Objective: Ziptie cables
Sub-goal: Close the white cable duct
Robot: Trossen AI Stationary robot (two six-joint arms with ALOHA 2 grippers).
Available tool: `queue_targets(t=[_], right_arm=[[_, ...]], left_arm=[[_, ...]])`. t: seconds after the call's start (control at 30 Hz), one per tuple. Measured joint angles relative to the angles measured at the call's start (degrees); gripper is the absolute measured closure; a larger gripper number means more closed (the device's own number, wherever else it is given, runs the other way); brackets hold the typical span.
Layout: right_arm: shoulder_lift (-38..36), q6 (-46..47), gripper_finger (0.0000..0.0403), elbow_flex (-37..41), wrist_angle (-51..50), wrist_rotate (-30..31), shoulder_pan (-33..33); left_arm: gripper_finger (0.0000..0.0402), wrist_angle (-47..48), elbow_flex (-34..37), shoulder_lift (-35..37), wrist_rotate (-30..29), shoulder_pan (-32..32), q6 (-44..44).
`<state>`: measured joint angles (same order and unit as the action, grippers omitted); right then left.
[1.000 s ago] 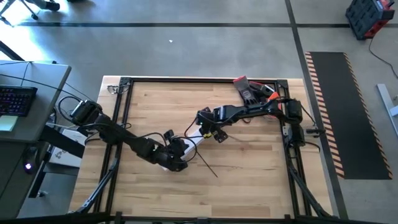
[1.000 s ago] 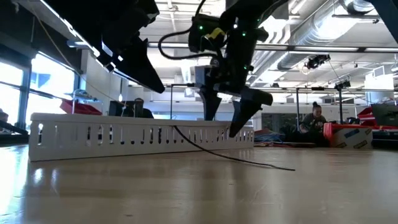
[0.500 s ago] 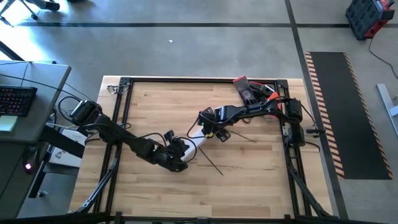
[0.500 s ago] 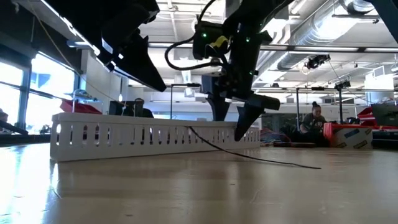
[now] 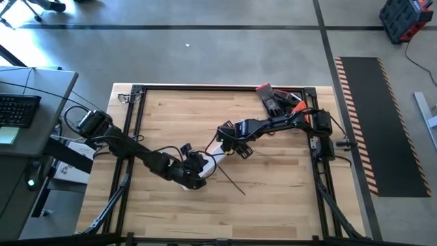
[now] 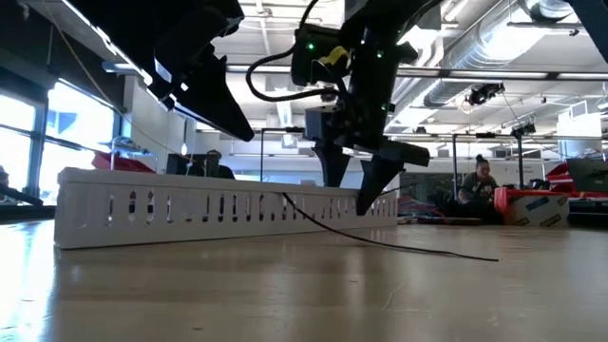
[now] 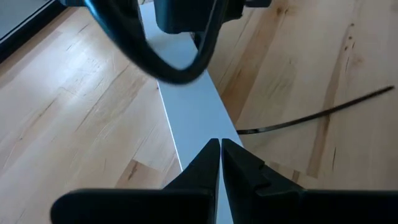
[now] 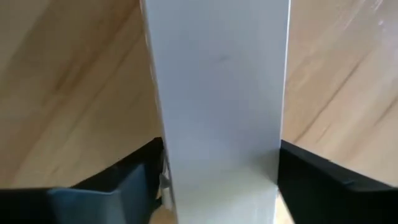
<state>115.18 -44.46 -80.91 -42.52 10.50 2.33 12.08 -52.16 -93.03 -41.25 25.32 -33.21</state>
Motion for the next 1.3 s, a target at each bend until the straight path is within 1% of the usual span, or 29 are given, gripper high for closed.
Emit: queue_targets(t=[0.17,0.23,0.3,0.37,0.43,0.5,0.6,0.7,0.8,0.87,0.93,1.0,1.07,1.13,1.2,1.27,1.3], right_arm=[[-0.4,4.3,0.0059,-5.3,-7.0,-0.6,-0.8],[-2.1,6.1,0.0041,-6.4,-9.0,-3.1,-0.8],[-5.2,7.6,0.0035,-6.4,-8.7,-7.0,-0.5],[-9.8,9.7,0.0038,-4.3,-6.5,-10.8,0.3],[-15.1,12.9,0.0048,0.5,-1.8,-12.5,1.6],[-21.1,16.7,0.0063,7.9,6.8,-12.5,2.5],[-28.9,25.3,0.0091,20.7,22.5,-11.7,3.6],[-33.7,31.1,0.0117,31.0,31.6,-12.2,3.7],[-35.6,29.6,0.0136,36.9,36.6,-14.1,2.7],[-35.4,26.1,0.014,38.5,37.2,-13.9,1.7],[-34.5,23.4,0.0137,38.6,37.2,-11.8,0.6],[-33.5,21.0,0.0124,37.6,36.6,-8.2,-0.4],[-32.7,18.8,0.0104,35.9,35.8,-5.8,-0.9],[-32.4,19.7,0.0088,34.2,35.0,-3.8,-0.9],[-32.4,21.7,0.0087,33.2,35.6,-2.9,0.0],[-32.5,24.7,0.0104,34.1,38.2,-3.0,1.7],[-32.4,26.4,0.012,34.9,39.8,-3.8,2.6]], left_arm=[[0.0402,0.0,0.0,0.0,0.0,0.0,0.0],[0.0402,0.1,0.0,0.0,0.0,0.0,0.0],[0.0402,0.1,0.0,0.0,0.0,0.0,0.0],[0.0402,0.1,0.0,0.0,0.0,0.2,-0.2],[0.0402,0.1,0.0,0.0,-0.2,0.5,-0.6],[0.0402,0.1,0.0,0.0,-0.7,1.1,-0.7],[0.0402,0.0,0.0,-0.4,-2.6,2.1,-1.2],[0.0402,-1.1,0.0,-0.6,-3.4,2.6,-1.6],[0.0402,-4.1,0.0,-1.5,-1.7,1.9,-0.4],[0.0402,-7.4,0.0,-1.9,-0.5,0.8,2.3],[0.0402,-11.1,0.0,-2.3,1.3,-1.0,5.3],[0.0402,-13.6,0.0,-2.4,3.6,-3.3,7.8],[0.0401,-15.9,-0.1,-2.6,6.3,-5.7,9.5],[0.04,-17.2,-0.1,-3.0,8.3,-7.7,10.3],[0.0399,-18.4,-0.1,-3.7,9.6,-9.2,10.3],[0.0399,-19.2,-0.1,-5.1,10.9,-9.9,10.3],[0.0399,-19.4,-0.1,-5.8,11.4,-9.9,10.2]])
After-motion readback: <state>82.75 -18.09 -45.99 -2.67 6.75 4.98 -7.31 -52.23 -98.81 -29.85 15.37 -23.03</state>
